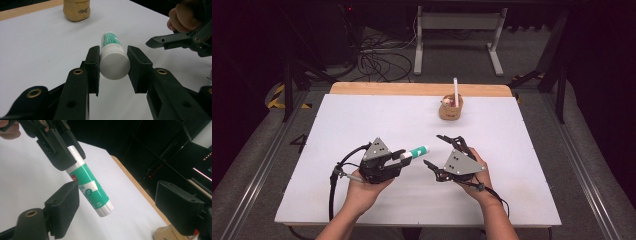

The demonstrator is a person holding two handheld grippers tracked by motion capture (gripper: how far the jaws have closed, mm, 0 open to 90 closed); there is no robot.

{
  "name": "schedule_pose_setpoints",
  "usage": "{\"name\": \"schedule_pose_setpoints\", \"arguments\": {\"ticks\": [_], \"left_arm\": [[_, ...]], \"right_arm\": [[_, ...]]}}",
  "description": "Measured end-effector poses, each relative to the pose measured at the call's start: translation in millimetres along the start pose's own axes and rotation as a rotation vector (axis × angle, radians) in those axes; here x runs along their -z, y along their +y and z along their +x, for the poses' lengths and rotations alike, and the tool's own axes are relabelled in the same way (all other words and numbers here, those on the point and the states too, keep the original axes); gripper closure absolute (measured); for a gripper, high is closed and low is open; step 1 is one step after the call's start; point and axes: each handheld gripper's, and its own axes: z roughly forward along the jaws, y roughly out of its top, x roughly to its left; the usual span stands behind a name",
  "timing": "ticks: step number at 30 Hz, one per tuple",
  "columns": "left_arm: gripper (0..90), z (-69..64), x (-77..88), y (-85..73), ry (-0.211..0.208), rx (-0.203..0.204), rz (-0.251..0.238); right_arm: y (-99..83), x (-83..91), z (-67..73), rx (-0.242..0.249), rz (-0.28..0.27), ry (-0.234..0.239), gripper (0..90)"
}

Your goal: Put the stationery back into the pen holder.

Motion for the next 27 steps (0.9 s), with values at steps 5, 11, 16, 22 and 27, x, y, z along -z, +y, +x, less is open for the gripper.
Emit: {"name": "schedule_pose_setpoints", "arguments": {"ticks": [5, 11, 16, 22, 27], "left_arm": [[65.2, -2.4, -0.2, 0.3, -0.007, 0.002, 0.0], [65.2, -6.2, -1.3, 0.7, -0.024, -0.003, 0.001], [65.2, -8.7, -1.2, 1.3, -0.033, -0.005, 0.001], [65.2, -10.0, -0.8, 1.8, -0.038, -0.011, -0.001], [65.1, -10.8, -1.1, 1.8, -0.043, -0.015, -0.001]], "right_arm": [[-0.1, -5.3, 7.8, 0.077, 0.044, 0.012, 27.2], [0.1, -12.1, 16.3, 0.135, 0.078, 0.02, 32.4], [-1.1, -18.2, 23.5, 0.19, 0.115, 0.026, 37.9], [-1.9, -22.7, 28.9, 0.22, 0.136, 0.019, 45.2], [-1.2, -24.0, 31.4, 0.234, 0.137, 0.004, 48.4]]}}
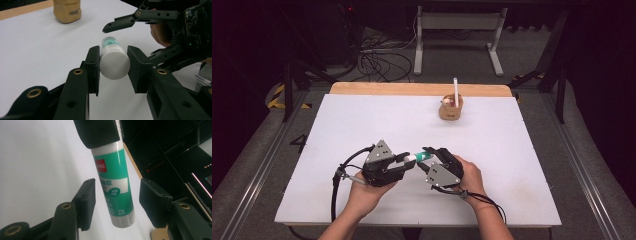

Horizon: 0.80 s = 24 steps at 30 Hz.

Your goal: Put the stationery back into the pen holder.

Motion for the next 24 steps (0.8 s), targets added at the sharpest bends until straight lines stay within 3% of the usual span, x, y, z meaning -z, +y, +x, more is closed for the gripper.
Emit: {"name": "schedule_pose_setpoints", "arguments": {"ticks": [7, 13, 16, 21, 24], "left_arm": [[65.1, -0.8, -0.9, -0.2, -0.008, -0.006, 0.002], [64.1, -0.7, 1.0, -0.4, -0.001, -0.01, -0.036], [56.0, 0.8, 3.8, 0.3, 0.007, -0.008, -0.059], [46.5, 4.5, 7.5, 0.3, 0.028, -0.019, -0.078], [41.5, 5.6, 8.8, 0.5, 0.028, -0.031, -0.087]], "right_arm": [[1.1, -2.3, 3.7, 0.015, 0.015, -0.009, 56.6], [2.8, -3.8, 7.7, 0.047, 0.019, -0.017, 65.4], [2.6, -5.6, 8.8, 0.055, 0.027, -0.012, 65.7], [0.3, -6.7, 6.2, 0.004, 0.013, -0.022, 65.8], [-2.3, -4.8, 1.4, -0.063, -0.002, -0.033, 65.9]]}}
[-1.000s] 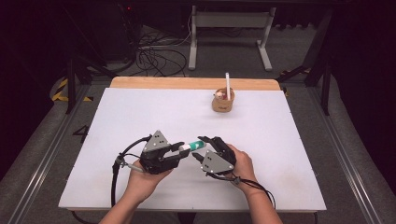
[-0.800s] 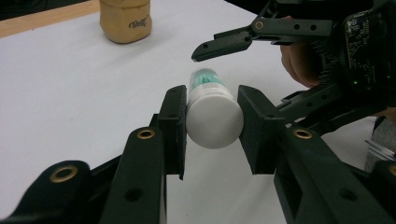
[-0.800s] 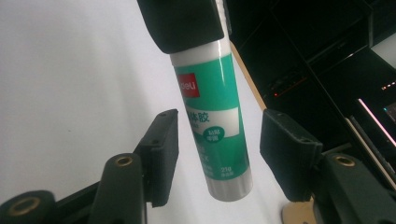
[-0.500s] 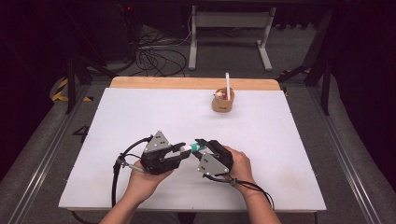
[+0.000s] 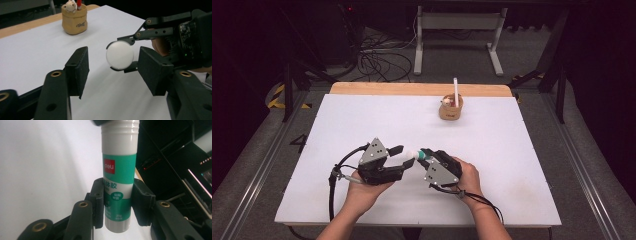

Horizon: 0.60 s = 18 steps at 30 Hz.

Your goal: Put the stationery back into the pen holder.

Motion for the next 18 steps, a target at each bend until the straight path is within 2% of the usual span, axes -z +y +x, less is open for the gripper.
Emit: {"name": "schedule_pose_setpoints", "arguments": {"ticks": [2, 5, 6, 10, 15, 18], "left_arm": [[36.5, 1.2, 1.0, -0.6, -0.011, -0.015, -0.009], [32.8, 2.7, 2.4, -0.7, -0.005, -0.027, -0.022], [32.0, 3.0, 3.3, -0.3, -0.004, -0.031, -0.03], [28.3, 3.6, 8.2, 1.2, -0.003, -0.032, -0.059], [25.0, 8.7, 16.1, -1.0, 0.011, -0.038, -0.062], [23.8, 12.4, 21.0, -4.6, 0.019, -0.036, -0.064]], "right_arm": [[-2.0, 1.4, -4.3, -0.039, -0.013, -0.014, 65.9], [-5.1, 4.4, -10.7, -0.108, -0.032, -0.033, 65.9], [-6.0, 5.0, -13.5, -0.117, -0.043, -0.042, 65.9], [-9.1, 8.8, -20.8, -0.19, -0.074, -0.057, 65.9], [-11.8, 13.7, -28.8, -0.281, -0.113, -0.069, 65.9], [-13.1, 15.5, -32.3, -0.316, -0.126, -0.075, 65.9]]}}
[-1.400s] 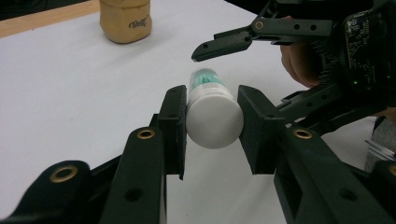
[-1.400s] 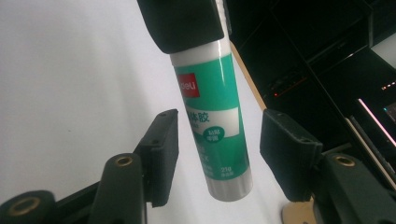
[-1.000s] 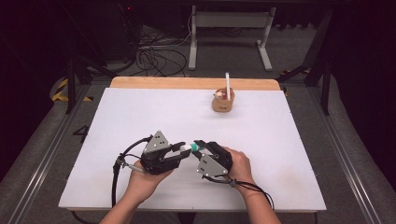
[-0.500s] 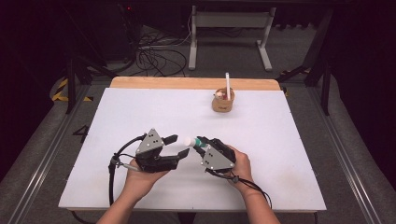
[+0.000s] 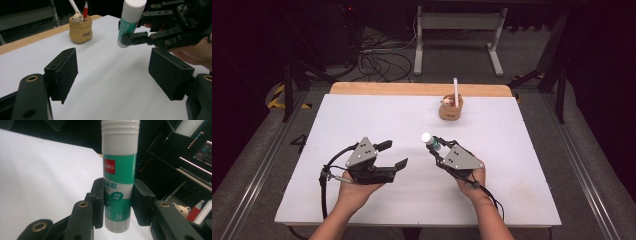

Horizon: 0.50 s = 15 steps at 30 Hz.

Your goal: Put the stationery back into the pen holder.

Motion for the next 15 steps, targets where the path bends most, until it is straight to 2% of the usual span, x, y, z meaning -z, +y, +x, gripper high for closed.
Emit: {"name": "schedule_pose_setpoints", "arguments": {"ticks": [5, 11, 15], "left_arm": [[21.7, 5.7, 9.4, -3.9, 0.001, 0.001, -0.015], [21.0, 10.7, 19.1, -4.3, 0.004, -0.031, -0.034], [20.7, 14.8, 23.7, -5.2, 0.008, -0.034, -0.04]], "right_arm": [[0.6, 2.6, -7.3, -0.062, -0.028, -0.013, 65.9], [2.7, 7.2, -14.7, -0.137, -0.062, -0.027, 65.9], [9.1, 10.3, -17.0, -0.152, -0.087, -0.041, 65.9]]}}
